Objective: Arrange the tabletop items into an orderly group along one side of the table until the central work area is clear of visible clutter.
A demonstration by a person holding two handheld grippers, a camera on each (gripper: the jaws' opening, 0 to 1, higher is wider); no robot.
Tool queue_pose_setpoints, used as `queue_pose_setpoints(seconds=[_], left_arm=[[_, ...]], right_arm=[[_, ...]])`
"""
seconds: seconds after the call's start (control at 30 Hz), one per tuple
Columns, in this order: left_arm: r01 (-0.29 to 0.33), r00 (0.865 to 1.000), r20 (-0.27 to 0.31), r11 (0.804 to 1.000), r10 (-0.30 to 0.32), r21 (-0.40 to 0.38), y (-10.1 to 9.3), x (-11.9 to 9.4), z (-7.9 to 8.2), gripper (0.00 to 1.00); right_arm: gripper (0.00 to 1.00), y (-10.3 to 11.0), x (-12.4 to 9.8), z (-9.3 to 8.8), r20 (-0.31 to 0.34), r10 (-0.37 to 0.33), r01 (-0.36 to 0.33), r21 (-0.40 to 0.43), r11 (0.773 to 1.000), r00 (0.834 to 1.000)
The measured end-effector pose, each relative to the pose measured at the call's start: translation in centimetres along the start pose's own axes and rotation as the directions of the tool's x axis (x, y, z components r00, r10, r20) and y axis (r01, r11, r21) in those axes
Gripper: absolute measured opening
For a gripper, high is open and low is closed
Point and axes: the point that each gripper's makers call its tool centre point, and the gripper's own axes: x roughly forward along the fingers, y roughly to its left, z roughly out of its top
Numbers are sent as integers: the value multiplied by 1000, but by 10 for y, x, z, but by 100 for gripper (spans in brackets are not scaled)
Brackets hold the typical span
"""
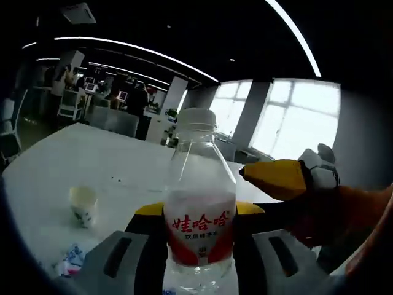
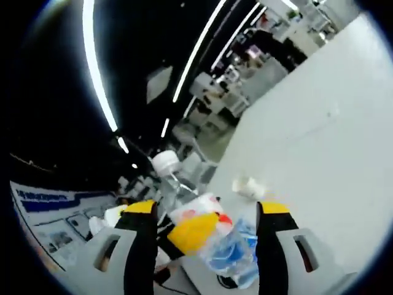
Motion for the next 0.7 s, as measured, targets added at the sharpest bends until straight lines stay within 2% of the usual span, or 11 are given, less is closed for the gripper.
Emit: queue_pose_setpoints(seconds=[0.03,0.07,0.13,0.23,0.33,0.4,0.47,0.6,0.7], left_arm=[[17,1000,-7,998,-16,60,-5,-1,1,39],[27,1000,-11,996,-26,79,-7,-2,0,40],[40,999,-35,995,-37,97,-9,-3,-5,40],[51,998,-55,990,-44,133,-11,-2,-9,40],[60,997,-67,982,-48,177,-14,-3,-13,40],[66,996,-79,979,-51,194,-16,-3,-16,40],[71,995,-88,976,-54,206,-19,-3,-18,40],[77,993,-109,972,-54,221,-22,-4,-25,40],[83,992,-115,969,-58,233,-23,-5,-27,40]], right_arm=[[71,3,-3,-1,-28,14,-15,-35,999,1000],[70,1,-6,-2,-68,-2,-7,-122,993,998],[68,-5,-9,0,-89,-38,19,-206,978,995],[67,-1,-10,8,-66,-27,13,-204,979,997],[59,2,-10,8,-69,-15,0,-212,977,998],[54,2,-11,4,-100,-31,1,-286,958,994],[51,3,-10,7,-98,-38,4,-331,944,994],[43,11,-7,15,-68,1,-22,-306,952,998],[29,13,-6,11,-101,7,-41,-335,941,995]])
